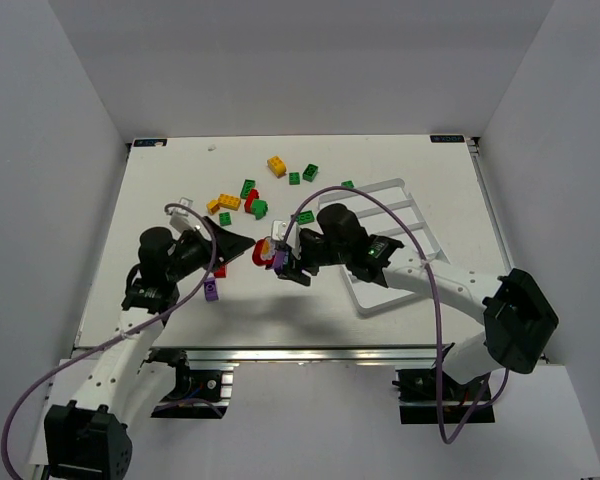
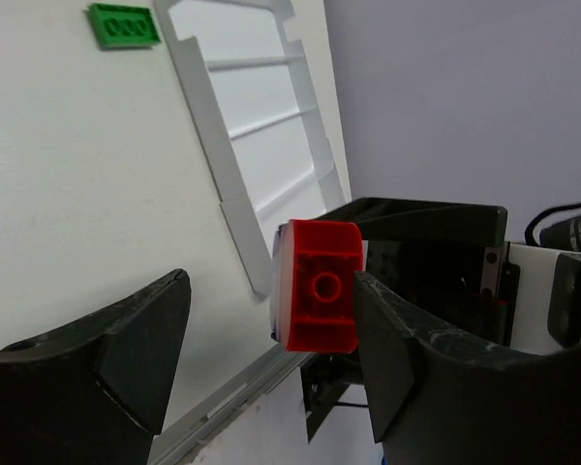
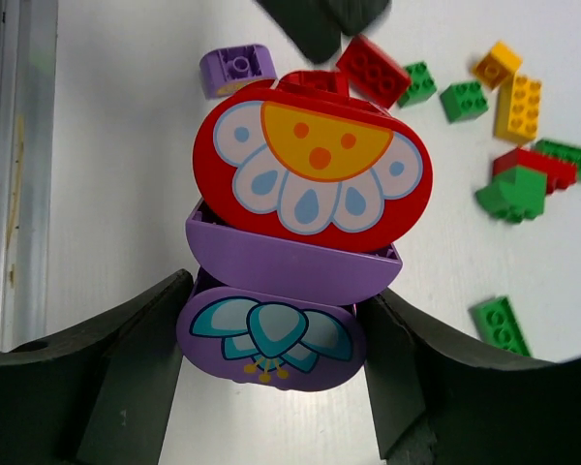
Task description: Sort the legos into containers by color
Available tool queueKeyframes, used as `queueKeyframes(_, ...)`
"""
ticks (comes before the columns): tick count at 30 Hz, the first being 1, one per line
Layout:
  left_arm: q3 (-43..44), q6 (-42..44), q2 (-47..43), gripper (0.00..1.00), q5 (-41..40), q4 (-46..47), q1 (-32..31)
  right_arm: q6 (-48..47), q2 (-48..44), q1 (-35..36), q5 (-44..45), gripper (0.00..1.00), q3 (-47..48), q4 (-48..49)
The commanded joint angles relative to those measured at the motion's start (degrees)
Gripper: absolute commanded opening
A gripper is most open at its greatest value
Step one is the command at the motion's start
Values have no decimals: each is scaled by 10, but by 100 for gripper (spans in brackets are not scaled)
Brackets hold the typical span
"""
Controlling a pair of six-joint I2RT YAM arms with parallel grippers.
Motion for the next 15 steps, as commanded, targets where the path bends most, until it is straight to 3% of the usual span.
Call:
queueKeyframes(1,25,-8,29,77,18,90,-49,-54,5,-8,-34,0,15,48)
queueKeyframes(7,5,-32,72,78,-51,180,-160,-112,15,-52,-59,0,36,20)
queueKeyframes(11,37,10,120,76,-105,99,-210,-139,1,-55,-80,0,21,26)
queueKeyframes(15,59,37,141,72,-124,61,-216,-144,4,-55,-77,0,20,25)
